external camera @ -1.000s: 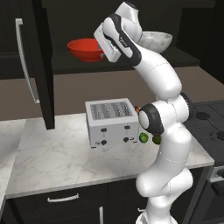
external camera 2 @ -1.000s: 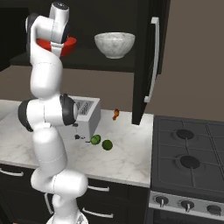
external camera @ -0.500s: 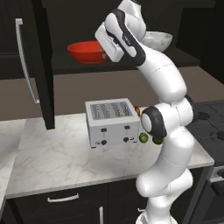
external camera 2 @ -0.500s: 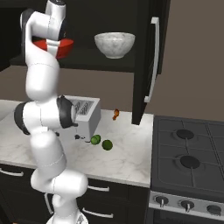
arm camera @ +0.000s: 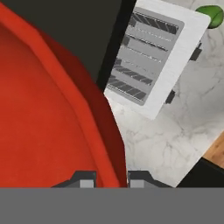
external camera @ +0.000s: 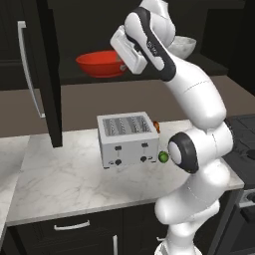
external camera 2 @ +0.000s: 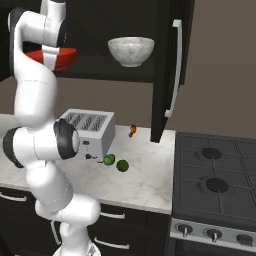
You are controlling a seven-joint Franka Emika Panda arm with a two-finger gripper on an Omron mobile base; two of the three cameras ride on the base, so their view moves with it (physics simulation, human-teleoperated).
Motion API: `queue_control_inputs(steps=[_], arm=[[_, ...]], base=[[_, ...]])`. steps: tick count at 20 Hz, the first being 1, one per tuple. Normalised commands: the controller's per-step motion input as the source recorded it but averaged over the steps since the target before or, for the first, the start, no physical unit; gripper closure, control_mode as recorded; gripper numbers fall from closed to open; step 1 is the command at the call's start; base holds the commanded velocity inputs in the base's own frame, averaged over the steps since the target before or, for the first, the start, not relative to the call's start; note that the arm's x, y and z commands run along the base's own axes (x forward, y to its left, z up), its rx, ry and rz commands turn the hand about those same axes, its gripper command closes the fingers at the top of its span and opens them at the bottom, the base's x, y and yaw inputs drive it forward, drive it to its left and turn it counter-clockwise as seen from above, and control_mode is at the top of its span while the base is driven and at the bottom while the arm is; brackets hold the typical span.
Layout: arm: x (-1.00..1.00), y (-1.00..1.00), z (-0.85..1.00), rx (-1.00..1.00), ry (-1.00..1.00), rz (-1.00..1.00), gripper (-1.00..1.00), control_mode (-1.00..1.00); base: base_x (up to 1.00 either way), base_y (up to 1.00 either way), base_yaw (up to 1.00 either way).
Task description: Pick both bowls and place them on the counter. Then place the lime in one bowl and place the avocado in the other bowl.
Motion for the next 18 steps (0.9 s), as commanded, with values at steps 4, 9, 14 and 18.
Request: queue_control_inputs(steps=[4, 9, 14, 18], arm=[[-0.76, -0.05, 0.0, 0.03, -0.05, 0.0, 1.0, -1.0], [-0.79, -0.11, -0.02, 0.1, -0.09, 0.0, 1.0, -1.0], [-0.8, -0.13, -0.04, 0.12, -0.1, -0.01, 1.0, -1.0], [-0.71, -0.18, -0.13, 0.09, -0.06, -0.04, 1.0, -1.0]], base=[[0.0, 0.0, 0.0], [0.0, 0.0, 0.0], [0.0, 0.0, 0.0], [0.0, 0.0, 0.0]])
